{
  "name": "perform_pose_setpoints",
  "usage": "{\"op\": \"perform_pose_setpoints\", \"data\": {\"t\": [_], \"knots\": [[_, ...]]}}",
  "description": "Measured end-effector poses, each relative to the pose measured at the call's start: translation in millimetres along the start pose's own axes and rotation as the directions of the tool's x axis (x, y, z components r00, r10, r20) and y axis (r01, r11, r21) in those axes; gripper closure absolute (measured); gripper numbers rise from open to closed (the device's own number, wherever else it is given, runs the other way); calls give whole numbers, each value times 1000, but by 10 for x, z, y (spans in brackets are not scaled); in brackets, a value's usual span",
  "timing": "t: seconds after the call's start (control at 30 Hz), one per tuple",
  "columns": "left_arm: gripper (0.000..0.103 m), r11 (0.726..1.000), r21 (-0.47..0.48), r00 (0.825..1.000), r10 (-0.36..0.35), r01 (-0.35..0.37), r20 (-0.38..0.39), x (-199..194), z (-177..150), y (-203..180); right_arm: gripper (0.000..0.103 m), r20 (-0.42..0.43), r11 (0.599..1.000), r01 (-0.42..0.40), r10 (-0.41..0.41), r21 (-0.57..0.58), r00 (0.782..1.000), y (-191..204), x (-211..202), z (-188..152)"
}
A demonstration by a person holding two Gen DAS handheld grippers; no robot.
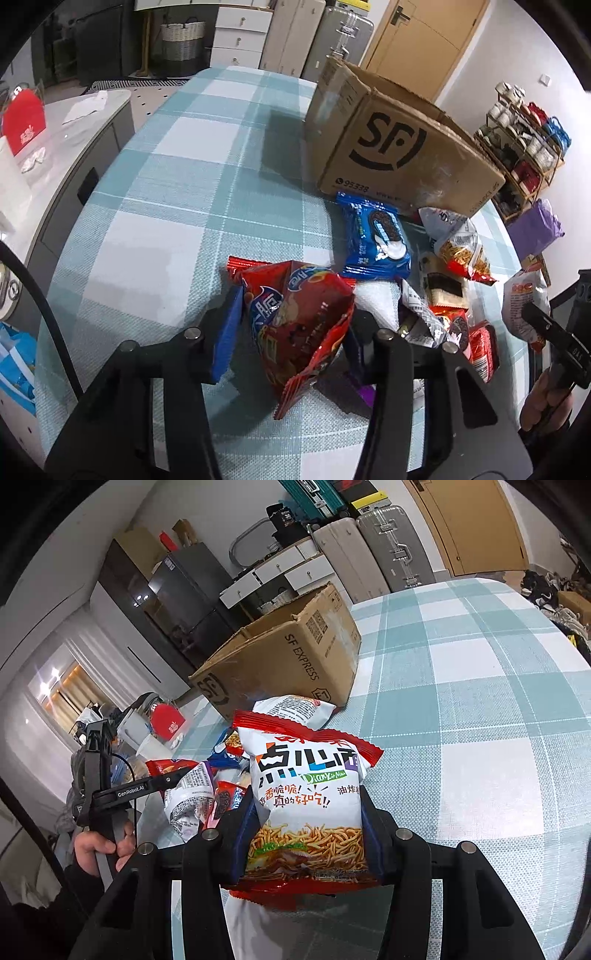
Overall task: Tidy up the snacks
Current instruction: 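Grasp the red chip bag with the left gripper while the right holds the noodle bag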
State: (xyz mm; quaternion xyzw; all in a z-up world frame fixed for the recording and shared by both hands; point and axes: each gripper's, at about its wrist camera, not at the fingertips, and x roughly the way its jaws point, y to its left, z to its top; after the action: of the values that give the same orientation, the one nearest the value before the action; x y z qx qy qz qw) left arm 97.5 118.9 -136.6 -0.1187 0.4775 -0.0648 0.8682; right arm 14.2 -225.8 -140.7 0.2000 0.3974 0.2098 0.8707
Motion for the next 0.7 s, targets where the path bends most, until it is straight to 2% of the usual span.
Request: {"op": "perform_pose_setpoints", "data": {"t": [0.33, 0.7], "knots": [[57, 996, 78, 997, 49, -53, 55, -257, -32, -182, 53, 16, 1000, 6, -6, -8, 1000, 17, -53, 27], [57, 995, 67, 995, 67, -72, 77, -383, -30, -181, 53, 47, 1000, -6, 7, -24, 999, 86, -171, 52]]}}
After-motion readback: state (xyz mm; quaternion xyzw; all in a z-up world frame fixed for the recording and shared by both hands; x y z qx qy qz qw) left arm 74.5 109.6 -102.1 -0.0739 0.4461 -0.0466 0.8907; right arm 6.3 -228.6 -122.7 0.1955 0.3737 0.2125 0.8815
